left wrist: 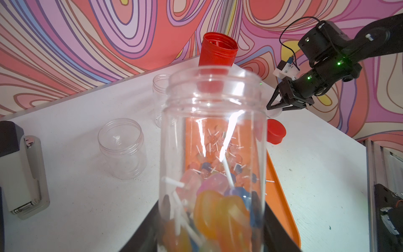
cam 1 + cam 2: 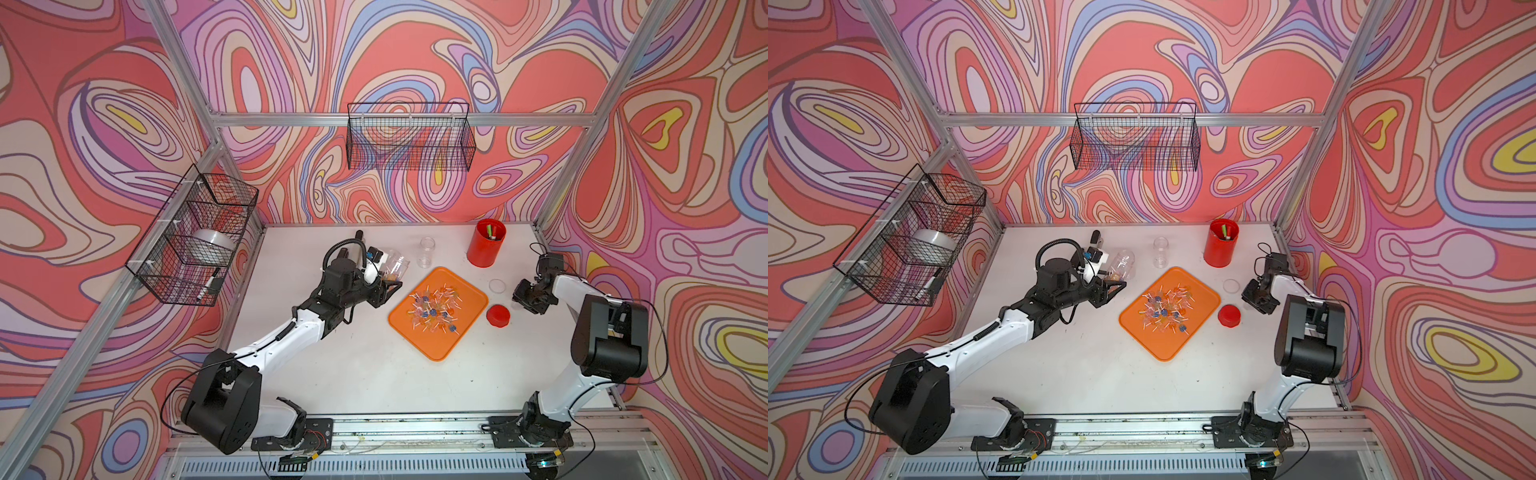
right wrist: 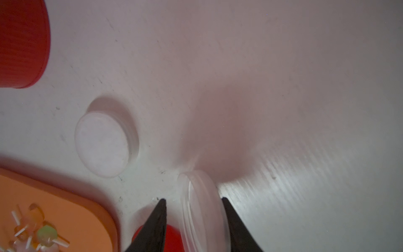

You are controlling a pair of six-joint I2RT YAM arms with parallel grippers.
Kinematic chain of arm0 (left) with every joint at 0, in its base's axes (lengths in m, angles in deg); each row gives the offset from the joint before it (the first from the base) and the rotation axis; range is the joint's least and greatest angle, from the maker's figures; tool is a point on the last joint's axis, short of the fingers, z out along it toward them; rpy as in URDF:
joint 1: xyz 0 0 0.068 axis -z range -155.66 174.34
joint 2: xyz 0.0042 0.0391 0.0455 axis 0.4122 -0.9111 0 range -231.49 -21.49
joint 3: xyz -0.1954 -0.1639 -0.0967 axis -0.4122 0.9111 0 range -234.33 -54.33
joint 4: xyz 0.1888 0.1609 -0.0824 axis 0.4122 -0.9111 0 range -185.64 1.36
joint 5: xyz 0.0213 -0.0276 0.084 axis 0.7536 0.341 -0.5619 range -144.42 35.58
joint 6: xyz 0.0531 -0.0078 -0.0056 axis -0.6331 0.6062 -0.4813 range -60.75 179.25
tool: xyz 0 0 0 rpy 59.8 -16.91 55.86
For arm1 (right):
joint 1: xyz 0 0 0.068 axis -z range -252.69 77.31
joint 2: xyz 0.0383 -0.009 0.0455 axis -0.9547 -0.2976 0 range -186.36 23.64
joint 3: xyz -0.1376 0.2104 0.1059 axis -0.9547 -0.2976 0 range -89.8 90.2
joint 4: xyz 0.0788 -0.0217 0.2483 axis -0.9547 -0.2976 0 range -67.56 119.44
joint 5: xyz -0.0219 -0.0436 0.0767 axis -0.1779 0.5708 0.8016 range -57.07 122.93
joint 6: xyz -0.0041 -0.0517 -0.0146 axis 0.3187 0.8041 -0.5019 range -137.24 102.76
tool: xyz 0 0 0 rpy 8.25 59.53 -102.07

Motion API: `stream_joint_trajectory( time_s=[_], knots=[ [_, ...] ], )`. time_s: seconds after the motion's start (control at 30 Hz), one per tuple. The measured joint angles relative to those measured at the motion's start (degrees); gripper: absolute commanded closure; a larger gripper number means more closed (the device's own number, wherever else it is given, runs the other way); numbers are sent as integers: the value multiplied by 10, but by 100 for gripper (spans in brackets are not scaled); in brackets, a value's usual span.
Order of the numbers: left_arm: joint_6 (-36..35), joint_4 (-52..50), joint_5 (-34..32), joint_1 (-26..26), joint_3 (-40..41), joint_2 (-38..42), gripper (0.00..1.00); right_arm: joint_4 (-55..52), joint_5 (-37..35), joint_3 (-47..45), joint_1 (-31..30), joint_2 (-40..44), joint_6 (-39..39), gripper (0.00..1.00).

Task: Pour the candies out of the jar
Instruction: 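Adjust the lid at the center of the board, then pour the candies out of the jar onto the tray.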

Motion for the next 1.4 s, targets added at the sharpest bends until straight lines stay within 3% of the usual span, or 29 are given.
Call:
stream_joint_trajectory(
  time_s=[0.3, 0.33, 0.57, 0.8, 0.9, 1.2, 1.4],
  knots=[
    [0, -2, 2, 0, 0, 0, 100, -50, -65, 27, 0, 55, 7, 18],
    [0, -4, 3, 0, 0, 0, 100, -51, -64, 32, 0, 67, 7, 3],
    [-8, -23, -7, 7, -3, 0, 100, -7, 28, 35, 0, 151, 2, 2],
    [-50, -116, -57, 77, -43, -1, 100, 152, 212, -15, 0, 173, -57, 2],
    [-63, -155, -64, 104, -63, -10, 100, 211, 258, -50, 0, 174, -89, 2],
    [-169, -353, -111, 164, -227, -162, 100, 286, 272, -136, 0, 216, -131, 2],
    [-242, -459, -144, 167, -345, -262, 100, 275, 249, -144, 0, 232, -118, 2]
  ],
)
